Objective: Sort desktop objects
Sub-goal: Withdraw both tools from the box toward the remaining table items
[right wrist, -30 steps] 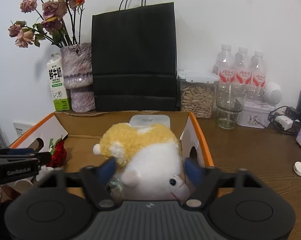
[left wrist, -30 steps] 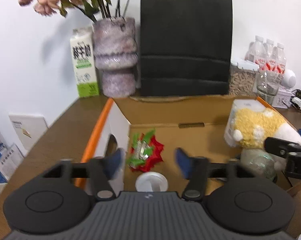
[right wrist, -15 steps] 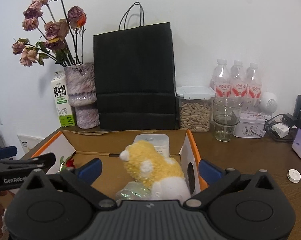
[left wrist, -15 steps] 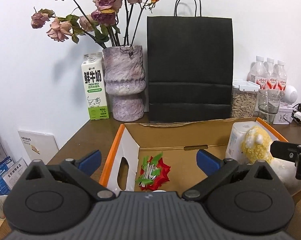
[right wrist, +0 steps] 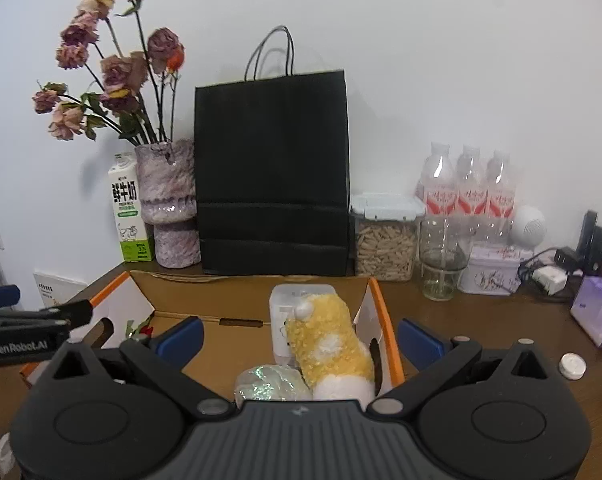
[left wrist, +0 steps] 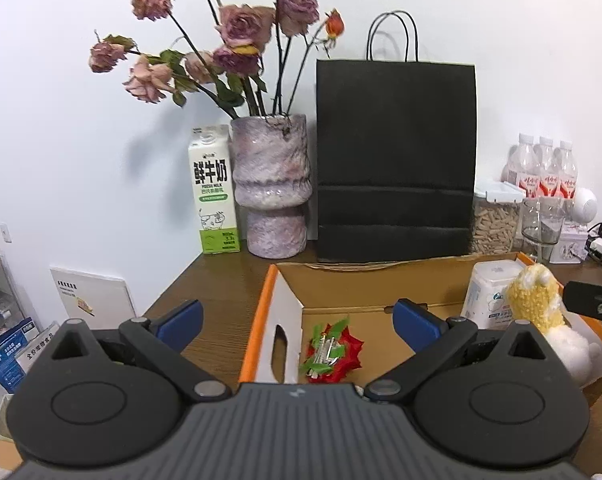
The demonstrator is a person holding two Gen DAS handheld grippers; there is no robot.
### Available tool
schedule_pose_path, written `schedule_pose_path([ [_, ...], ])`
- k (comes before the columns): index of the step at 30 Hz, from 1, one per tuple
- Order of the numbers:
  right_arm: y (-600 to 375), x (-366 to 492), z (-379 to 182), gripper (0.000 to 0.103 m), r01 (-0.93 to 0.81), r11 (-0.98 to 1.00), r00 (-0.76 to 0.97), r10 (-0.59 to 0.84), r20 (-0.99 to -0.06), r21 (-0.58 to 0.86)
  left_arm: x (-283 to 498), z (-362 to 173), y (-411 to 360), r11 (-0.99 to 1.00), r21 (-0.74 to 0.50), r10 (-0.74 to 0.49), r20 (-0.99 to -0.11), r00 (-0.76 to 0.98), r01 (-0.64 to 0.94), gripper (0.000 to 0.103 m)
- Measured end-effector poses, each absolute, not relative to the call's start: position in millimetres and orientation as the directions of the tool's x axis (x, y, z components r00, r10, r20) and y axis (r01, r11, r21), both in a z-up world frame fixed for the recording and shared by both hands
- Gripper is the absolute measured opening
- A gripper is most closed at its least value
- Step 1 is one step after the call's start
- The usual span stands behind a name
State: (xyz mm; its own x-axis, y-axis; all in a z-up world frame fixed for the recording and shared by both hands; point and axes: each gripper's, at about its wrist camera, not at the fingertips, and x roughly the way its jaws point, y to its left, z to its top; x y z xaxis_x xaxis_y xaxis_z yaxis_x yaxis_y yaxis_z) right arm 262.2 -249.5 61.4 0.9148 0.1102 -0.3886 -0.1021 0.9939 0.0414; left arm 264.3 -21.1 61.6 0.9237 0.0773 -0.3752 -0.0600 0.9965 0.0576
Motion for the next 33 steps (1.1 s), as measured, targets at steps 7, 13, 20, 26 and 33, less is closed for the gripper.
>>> schedule_pose_path([
  [7,-248.0,230.5,70.5,0.103,-0.118,0.993,0.919,0.111,-0.378,0.006,240.4,66.0,-9.4,0.999,0.035,0.048,-0.391,0.919,-0.037,0.103],
  [13,-246.3,203.2,65.9,0.103,-0.142,0.99,0.909,0.124,-0.397,-0.014,218.2,60.4,-2.9,0.999,0.031,0.042,-0.408,0.912,-0.032,0.103],
  [20,-251.8,175.5,47.8,0.103,-0.152,0.988,0.885,0.133,-0.446,-0.006,192.2,47.8,6.2,0.998,0.04,0.057,-0.442,0.895,-0.045,0.103],
  [26,-257.9,155.0,24.9,0.103,-0.155,0.988,0.848,0.134,-0.513,0.003,169.3,34.1,13.8,0.997,0.042,0.079,-0.479,0.874,-0.067,0.103],
  [33,-262.2,136.6,-10.2,0.103,-0.161,0.987,0.785,0.131,-0.606,0.005,141.3,9.9,25.7,0.996,0.048,0.09,-0.532,0.842,-0.076,0.103],
])
